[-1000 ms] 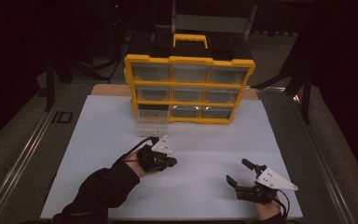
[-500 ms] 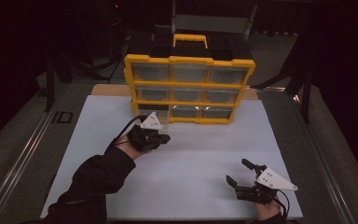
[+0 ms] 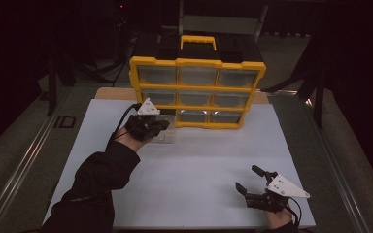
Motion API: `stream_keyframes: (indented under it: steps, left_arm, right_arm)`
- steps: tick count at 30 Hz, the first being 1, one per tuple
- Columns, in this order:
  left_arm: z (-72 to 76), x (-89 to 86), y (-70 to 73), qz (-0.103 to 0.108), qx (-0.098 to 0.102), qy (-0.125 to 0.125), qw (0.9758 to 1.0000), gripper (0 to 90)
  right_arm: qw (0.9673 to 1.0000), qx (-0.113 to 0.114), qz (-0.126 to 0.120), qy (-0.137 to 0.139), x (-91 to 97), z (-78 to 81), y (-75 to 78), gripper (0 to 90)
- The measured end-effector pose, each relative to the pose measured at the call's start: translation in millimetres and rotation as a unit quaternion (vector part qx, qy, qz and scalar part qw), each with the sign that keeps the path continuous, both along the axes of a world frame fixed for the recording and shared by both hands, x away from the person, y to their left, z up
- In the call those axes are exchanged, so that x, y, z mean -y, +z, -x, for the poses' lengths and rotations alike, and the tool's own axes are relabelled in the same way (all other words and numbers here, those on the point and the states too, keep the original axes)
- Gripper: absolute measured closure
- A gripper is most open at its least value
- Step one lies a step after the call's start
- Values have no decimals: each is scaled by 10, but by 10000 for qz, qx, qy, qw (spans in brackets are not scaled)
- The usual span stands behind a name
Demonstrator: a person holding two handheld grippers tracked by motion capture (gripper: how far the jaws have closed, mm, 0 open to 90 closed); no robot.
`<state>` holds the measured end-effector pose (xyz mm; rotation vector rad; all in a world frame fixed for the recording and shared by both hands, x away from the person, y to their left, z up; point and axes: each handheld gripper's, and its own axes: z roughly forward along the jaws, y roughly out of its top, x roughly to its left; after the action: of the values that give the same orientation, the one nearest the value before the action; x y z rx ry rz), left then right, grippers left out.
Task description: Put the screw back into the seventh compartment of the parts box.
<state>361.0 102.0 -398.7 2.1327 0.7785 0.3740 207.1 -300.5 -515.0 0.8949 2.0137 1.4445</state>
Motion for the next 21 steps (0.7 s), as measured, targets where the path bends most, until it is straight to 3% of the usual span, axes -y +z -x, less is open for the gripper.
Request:
stream_keyframes:
  steps: [8,12,21]
  left_arm:
    - [-159,-47,-49,147,-31,415,9990,868]
    - [-226,-97,-85,323,-45,610,9976,868]
    - [-343,-116,-234,184,-198,1025,9944,868]
  right_arm:
    - [10000,-2,-3,7,2,0,0,150]
    - [10000,-2,-2,8,3,-1,-1,149]
    - [10000,-1,-1,20,3,-3,-3,149]
